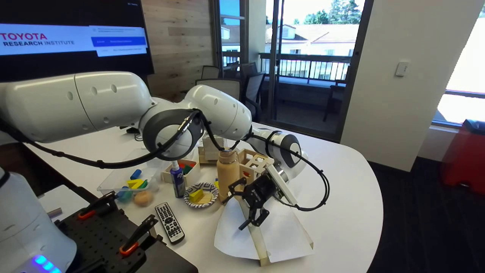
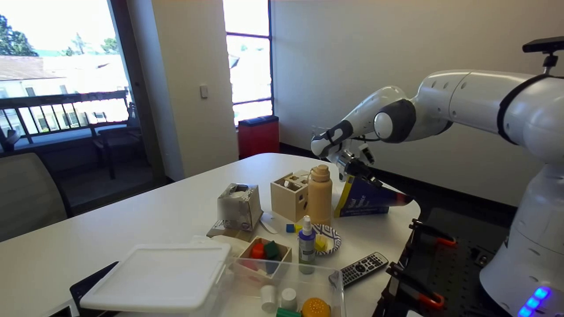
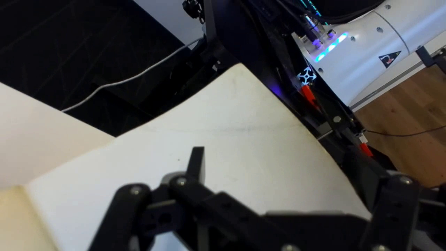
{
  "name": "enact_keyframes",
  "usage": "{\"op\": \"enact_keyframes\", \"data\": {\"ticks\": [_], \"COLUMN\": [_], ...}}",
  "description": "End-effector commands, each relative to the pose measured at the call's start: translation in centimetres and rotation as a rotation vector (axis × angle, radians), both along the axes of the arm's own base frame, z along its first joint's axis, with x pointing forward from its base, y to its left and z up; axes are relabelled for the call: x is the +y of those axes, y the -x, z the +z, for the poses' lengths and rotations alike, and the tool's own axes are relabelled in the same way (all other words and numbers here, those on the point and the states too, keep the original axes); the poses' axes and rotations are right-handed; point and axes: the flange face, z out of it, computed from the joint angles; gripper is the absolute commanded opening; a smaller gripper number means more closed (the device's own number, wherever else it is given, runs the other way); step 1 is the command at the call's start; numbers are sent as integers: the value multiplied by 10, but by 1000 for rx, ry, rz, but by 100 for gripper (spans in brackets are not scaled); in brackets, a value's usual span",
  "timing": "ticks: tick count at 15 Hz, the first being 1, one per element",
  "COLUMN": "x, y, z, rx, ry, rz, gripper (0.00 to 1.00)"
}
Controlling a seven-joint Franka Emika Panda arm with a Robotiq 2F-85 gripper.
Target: Open the blue book.
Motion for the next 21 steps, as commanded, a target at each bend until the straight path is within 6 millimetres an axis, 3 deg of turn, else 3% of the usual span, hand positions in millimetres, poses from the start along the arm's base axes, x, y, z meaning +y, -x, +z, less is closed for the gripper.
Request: {"op": "enact_keyframes", "data": {"ticks": [1,6,12,15,21], "x": [7,23,13,-2,-33], "y": [14,26,1,-12,-32], "z": [-21,-46,-57,-41,12], "rx": [59,103,-113,-232,-427], "ry": [-8,-18,62,71,101], "rz": [65,105,99,49,-45], "gripper": [100,100,100,100,100]}}
